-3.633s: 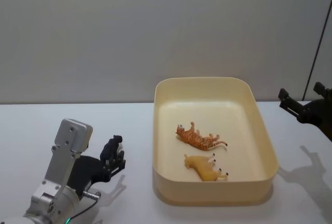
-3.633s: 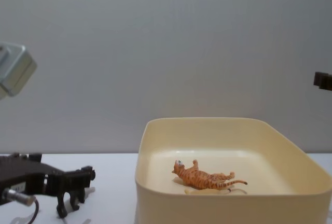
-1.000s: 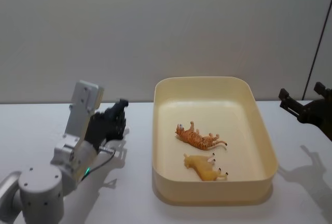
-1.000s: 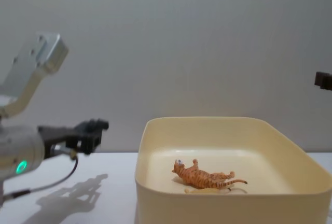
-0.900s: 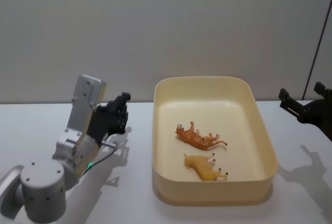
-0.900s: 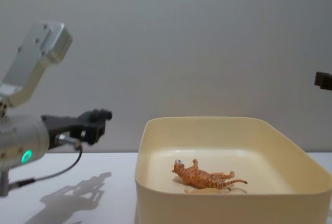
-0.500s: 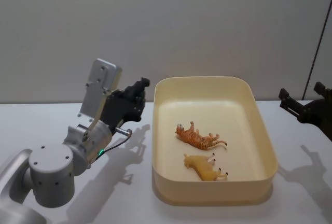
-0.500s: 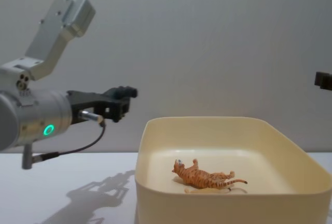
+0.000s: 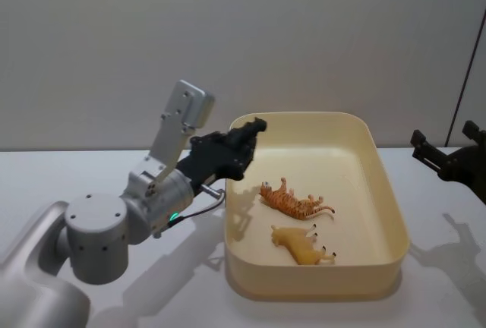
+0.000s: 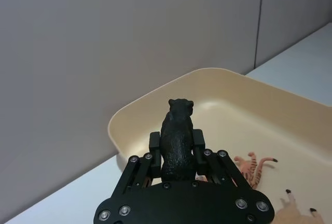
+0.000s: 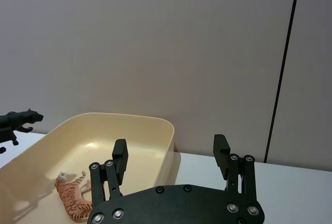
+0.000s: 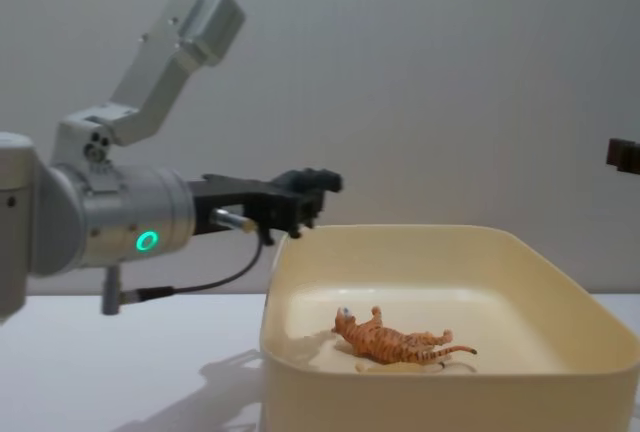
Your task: Pick up the toy alternately with two hands and place it into the central storage box.
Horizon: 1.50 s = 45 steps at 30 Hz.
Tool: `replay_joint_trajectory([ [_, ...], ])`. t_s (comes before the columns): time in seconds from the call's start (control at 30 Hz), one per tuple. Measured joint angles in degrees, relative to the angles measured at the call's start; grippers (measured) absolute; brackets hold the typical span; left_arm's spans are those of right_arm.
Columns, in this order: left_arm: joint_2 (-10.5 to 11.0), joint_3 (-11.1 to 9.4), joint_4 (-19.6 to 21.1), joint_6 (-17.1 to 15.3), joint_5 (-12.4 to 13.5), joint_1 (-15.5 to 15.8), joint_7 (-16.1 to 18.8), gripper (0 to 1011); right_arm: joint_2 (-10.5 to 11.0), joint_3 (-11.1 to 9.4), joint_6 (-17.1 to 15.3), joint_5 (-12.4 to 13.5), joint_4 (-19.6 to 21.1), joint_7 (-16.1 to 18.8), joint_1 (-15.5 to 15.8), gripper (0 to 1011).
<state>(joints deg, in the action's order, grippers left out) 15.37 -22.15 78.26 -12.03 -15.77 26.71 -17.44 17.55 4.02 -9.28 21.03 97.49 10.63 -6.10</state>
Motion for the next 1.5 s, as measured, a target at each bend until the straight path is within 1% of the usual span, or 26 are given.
replay_joint_trajectory([
  [0.17, -1.1, -0.4, -2.5, 1.6, 0.0, 1.5, -2.7, 318, 0.0, 0.0, 0.0, 0.0, 0.0, 0.0, 0.0, 1001],
  [0.2, -1.4, -0.5, -3.3, 2.1, 0.0, 2.0, -3.4, 332, 0.0, 0.0, 0.0, 0.0, 0.0, 0.0, 0.0, 1001],
  [0.27, -1.8, -0.7, -4.1, 2.8, 0.0, 2.5, -4.2, 380, 0.0, 0.0, 0.0, 0.0, 0.0, 0.0, 0.0, 1001],
  [0.3, -2.1, -0.7, -4.8, 3.3, 0.0, 2.9, -4.7, 439, 0.0, 0.0, 0.0, 0.0, 0.0, 0.0, 0.0, 1001],
  [0.43, -2.7, -0.9, -6.2, 4.3, 0.1, 3.7, -5.9, 531, 0.0, 0.0, 0.0, 0.0, 0.0, 0.0, 0.0, 1001],
  [0.5, -2.9, -1.0, -6.9, 4.8, 0.1, 4.1, -6.4, 617, 0.0, 0.0, 0.0, 0.0, 0.0, 0.0, 0.0, 1001],
  [0.53, -2.9, -1.0, -6.9, 4.8, 0.1, 4.1, -6.4, 617, 0.0, 0.0, 0.0, 0.0, 0.0, 0.0, 0.0, 1001],
  [0.67, -3.4, -1.1, -7.8, 5.5, 0.1, 4.6, -7.2, 778, 0.0, 0.0, 0.0, 0.0, 0.0, 0.0, 0.0, 1001],
  [0.77, -3.6, -1.2, -8.3, 5.8, 0.1, 4.9, -7.6, 850, 0.0, 0.0, 0.0, 0.0, 0.0, 0.0, 0.0, 1001],
  [0.83, -3.7, -1.2, -8.5, 6.0, 0.1, 5.0, -7.8, 915, 0.0, 0.0, 0.0, 0.0, 0.0, 0.0, 0.0, 1001],
  [0.97, -3.9, -1.3, -9.0, 6.4, 0.1, 5.3, -8.2, 1001, 0.0, 0.0, 0.0, 0.0, 0.0, 0.0, 0.0, 1001],
  [1.5, -4.2, -1.4, -9.8, 6.9, 0.2, 5.8, -8.9, 1002, 0.0, 0.0, 0.0, 0.0, 0.0, 0.0, 0.0, 1001],
])
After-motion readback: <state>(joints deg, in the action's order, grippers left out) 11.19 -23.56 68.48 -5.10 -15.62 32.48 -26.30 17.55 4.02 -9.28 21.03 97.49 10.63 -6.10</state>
